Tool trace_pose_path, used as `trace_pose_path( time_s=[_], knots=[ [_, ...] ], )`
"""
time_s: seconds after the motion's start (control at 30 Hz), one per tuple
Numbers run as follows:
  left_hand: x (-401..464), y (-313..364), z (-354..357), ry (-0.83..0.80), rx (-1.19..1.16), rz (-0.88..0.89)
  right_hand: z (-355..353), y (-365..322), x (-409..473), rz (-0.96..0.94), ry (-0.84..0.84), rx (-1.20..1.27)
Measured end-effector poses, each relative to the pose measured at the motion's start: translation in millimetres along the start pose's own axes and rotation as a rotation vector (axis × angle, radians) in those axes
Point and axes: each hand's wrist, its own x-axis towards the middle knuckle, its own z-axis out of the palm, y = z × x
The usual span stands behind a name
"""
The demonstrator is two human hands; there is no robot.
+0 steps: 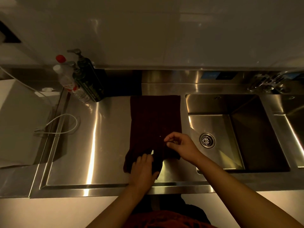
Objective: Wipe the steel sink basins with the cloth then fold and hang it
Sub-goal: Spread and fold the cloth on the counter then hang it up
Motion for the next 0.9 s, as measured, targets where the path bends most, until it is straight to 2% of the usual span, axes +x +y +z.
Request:
trace_pose_path(
  time_s=[0.13,0.4,0.5,0.63,0.7,0.9],
  knots=[
    [-2.3,-6.3,4.6,-0.026,0.103,0.04,-4.4,-2.4,5.6,0.008,0.012,-0.028],
    [-4.5,-7.8,8.4,-0.034,0.158,0.095,-12.7,4.8,10.7,0.023,0.021,-0.037],
    [-5.6,-8.9,-5.4,0.019,0.005,0.103,-17.9,6.9,10.2,0.032,0.022,-0.086],
    [-10.0,-20.7,-37.0,0.113,-0.293,-0.001,-27.3,7.5,8.6,0.066,-0.025,-0.235],
    [-3.6,-28.1,-54.1,0.107,-0.334,-0.056,-28.9,7.8,11.6,0.084,-0.033,-0.3],
    [47.4,-43.3,-110.0,0.261,-0.29,-0.09,-35.6,10.0,33.9,0.091,0.059,-0.514]
  ],
)
